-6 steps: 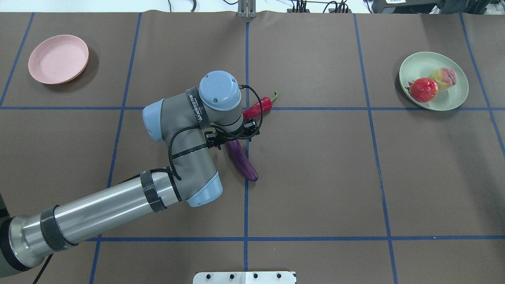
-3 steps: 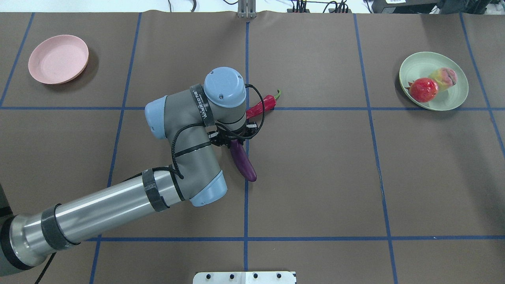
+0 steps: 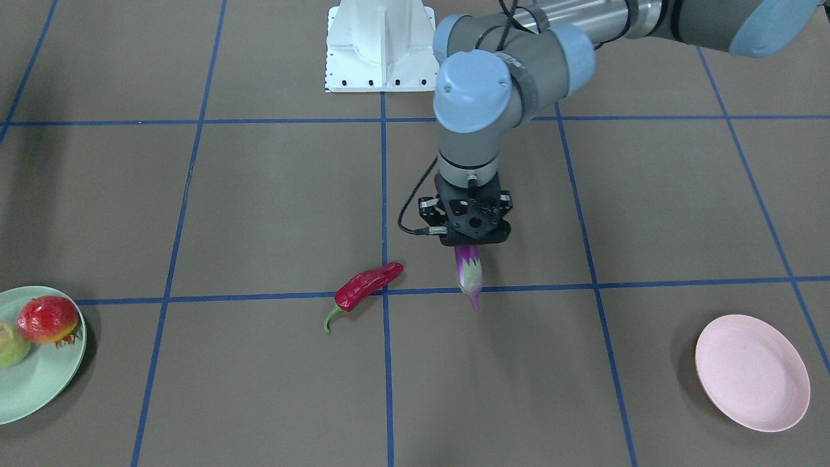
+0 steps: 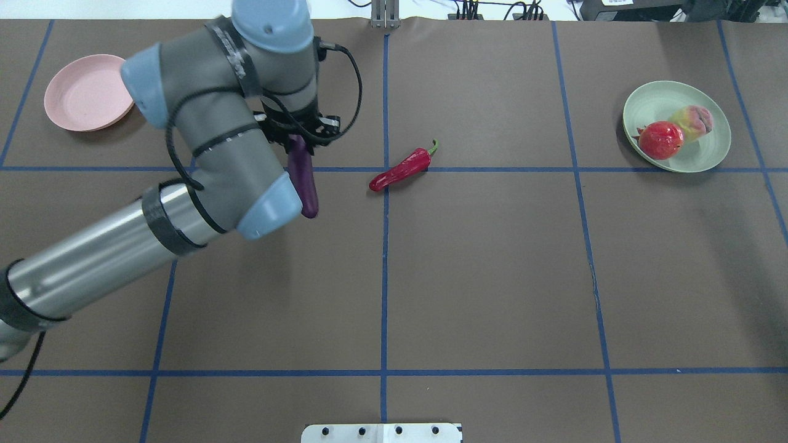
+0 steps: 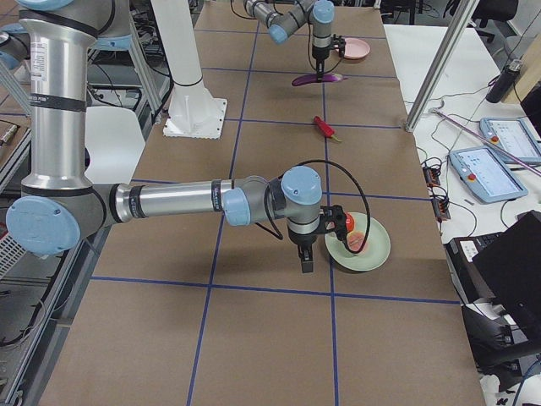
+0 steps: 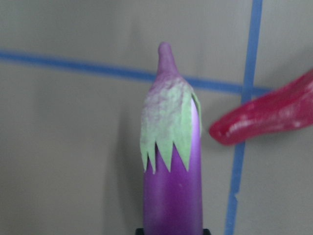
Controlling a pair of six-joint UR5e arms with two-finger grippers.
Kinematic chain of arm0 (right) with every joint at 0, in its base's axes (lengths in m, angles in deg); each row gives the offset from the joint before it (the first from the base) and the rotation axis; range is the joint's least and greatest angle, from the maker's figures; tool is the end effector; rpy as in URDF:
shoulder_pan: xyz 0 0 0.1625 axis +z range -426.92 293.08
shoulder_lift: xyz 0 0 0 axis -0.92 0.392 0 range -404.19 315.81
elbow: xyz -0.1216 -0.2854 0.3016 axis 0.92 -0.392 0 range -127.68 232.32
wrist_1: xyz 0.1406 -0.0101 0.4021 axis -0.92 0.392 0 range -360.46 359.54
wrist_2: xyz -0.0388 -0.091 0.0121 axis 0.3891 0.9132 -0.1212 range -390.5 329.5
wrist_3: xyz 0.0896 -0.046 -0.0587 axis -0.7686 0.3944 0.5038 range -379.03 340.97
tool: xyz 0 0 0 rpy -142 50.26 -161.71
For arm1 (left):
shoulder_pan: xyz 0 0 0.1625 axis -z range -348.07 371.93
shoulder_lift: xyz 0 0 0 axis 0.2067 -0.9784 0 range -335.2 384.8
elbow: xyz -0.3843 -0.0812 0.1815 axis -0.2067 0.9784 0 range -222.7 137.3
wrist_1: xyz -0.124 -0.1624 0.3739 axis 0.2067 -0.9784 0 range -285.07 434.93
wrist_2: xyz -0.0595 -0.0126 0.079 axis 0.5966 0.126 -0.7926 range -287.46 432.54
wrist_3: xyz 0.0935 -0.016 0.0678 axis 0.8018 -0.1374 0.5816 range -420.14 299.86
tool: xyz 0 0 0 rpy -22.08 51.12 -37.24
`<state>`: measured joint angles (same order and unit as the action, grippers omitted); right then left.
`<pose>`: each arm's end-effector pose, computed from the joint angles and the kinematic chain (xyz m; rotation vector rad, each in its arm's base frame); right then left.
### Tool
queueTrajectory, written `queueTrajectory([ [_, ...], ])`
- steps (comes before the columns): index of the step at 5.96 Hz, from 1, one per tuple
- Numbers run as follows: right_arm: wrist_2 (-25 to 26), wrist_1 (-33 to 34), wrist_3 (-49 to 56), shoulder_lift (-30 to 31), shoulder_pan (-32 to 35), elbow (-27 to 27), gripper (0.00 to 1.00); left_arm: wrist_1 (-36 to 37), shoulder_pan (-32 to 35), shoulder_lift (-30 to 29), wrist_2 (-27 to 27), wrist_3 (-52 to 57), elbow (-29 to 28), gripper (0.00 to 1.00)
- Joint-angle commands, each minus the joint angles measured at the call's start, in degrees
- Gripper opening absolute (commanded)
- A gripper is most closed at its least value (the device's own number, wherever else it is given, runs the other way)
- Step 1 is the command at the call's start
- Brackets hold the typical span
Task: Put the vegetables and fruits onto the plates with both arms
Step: 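Carry the purple eggplant with the left gripper onto the pink plate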
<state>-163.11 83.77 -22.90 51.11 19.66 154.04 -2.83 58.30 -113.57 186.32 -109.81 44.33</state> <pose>0.0258 -0.4801 0.6108 0.1556 -0.7522 -0.0718 0.4546 -0.6020 0.1966 0.0979 0.6911 0.0191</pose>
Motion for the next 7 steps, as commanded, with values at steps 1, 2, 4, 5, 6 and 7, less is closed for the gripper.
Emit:
queueTrajectory([
  [1, 0.08, -0.03, 0.00, 0.06, 0.00, -0.03, 1.00, -0.03, 14.81, 1.88, 9.30, 26.58, -9.69, 0.00],
  [2, 0.08, -0.12, 0.00, -0.03, -0.09, -0.03, 1.00, -5.16, 21.06, 1.88, 11.09, 37.34, -19.00, 0.00],
  [4, 0.43, -0.12, 0.00, -0.38, -0.09, -0.29, 1.00, -26.32, 25.24, 2.31, 13.22, 41.40, -37.39, 0.00],
  [5, 0.52, -0.12, 0.00, -0.55, -0.09, -0.47, 1.00, -28.22, 25.08, 2.41, 12.26, 42.19, -40.85, 0.00],
  [6, 0.26, -0.12, 0.00, -0.56, -0.09, -0.47, 1.00, -34.42, 24.56, 7.02, 11.64, 42.11, -41.50, 0.30],
  [7, 0.25, -0.03, 0.00, -0.64, -0.18, -0.47, 1.00, -36.14, 23.86, 8.54, 11.72, 41.85, -41.24, 0.99],
])
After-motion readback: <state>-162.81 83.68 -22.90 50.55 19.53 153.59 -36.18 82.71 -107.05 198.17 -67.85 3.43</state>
